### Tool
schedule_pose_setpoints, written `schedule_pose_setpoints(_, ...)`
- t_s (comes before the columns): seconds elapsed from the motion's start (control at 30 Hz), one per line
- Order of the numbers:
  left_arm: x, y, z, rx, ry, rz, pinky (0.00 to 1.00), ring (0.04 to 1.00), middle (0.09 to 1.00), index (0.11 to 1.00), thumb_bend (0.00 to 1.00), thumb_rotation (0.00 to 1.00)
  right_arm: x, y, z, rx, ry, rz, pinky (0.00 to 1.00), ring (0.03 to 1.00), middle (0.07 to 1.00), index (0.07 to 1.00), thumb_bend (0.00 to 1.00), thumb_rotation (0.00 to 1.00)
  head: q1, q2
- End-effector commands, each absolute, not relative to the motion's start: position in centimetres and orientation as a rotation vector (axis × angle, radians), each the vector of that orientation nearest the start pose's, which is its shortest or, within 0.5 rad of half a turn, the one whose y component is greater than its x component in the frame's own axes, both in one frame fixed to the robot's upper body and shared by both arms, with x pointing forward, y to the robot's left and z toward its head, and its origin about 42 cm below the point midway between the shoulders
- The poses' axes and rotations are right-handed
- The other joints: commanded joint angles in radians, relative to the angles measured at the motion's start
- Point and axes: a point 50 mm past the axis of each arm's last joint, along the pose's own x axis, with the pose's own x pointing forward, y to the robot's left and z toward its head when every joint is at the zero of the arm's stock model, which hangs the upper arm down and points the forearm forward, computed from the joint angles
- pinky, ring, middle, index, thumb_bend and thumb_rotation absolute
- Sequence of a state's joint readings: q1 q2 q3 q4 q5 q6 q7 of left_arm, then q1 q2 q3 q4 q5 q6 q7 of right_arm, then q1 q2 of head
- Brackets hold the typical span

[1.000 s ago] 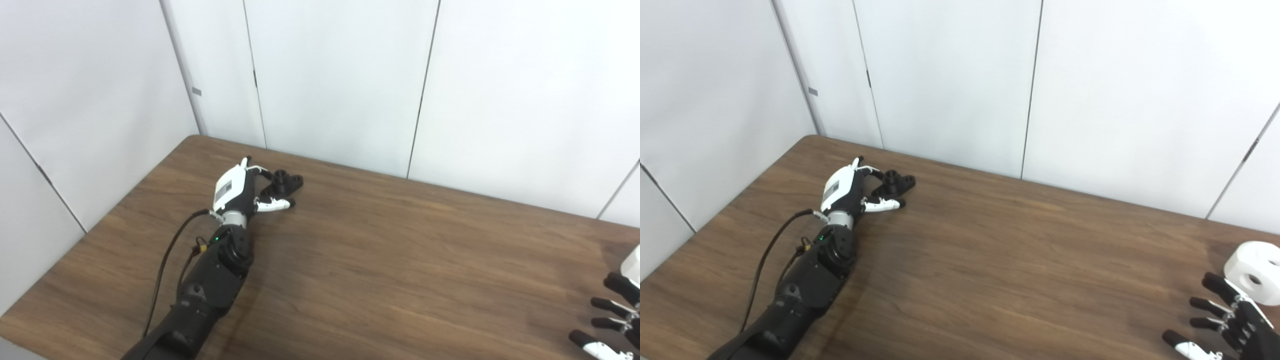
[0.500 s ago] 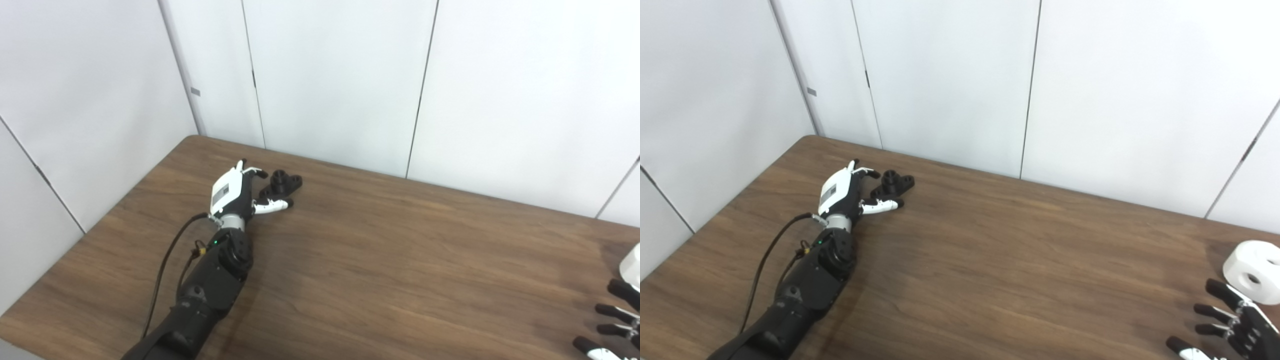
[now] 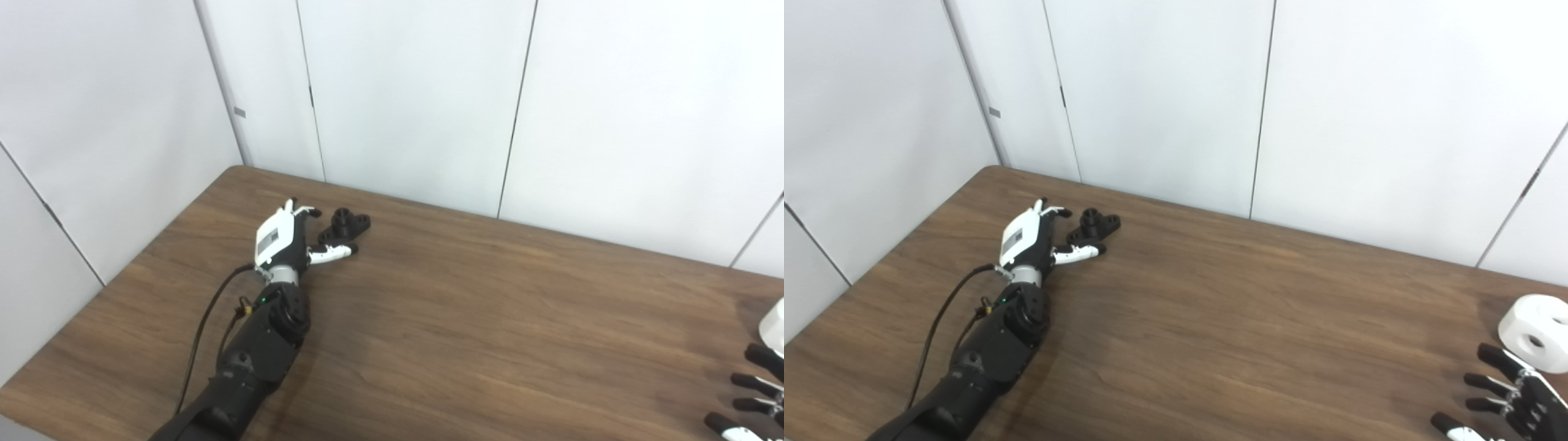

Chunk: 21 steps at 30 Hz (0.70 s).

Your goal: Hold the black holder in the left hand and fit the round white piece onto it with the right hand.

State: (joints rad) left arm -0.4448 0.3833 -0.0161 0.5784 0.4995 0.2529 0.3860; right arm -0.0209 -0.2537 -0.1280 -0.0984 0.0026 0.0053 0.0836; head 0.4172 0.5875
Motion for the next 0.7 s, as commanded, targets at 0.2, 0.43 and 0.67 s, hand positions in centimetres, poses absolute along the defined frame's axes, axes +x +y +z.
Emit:
schedule_pose_setpoints(0.2,42.2,37.1,11.8,0.787,0.251,0.416,0.92,1.000,0.983,0.687,0.82,0.23,29.3,-32.0,16.4,-0.282,-0.191,-0.029,0.55,0.695,0.811,0.758,0.72,0.10,-0.008,0.004)
schedule_pose_setpoints(0.43,42.3,36.5,11.1,0.733,0.239,0.331,0.89,1.000,0.963,0.631,0.84,0.15,29.3,-31.9,16.6,-0.311,-0.197,-0.037,0.55,0.683,0.803,0.758,0.73,0.16,-0.009,0.006)
schedule_pose_setpoints(0.67,42.5,35.9,10.7,0.713,0.245,0.293,0.96,1.000,0.977,0.611,0.87,0.13,29.4,-31.7,16.7,-0.302,-0.201,-0.041,0.56,0.681,0.812,0.761,0.71,0.14,-0.011,0.008)
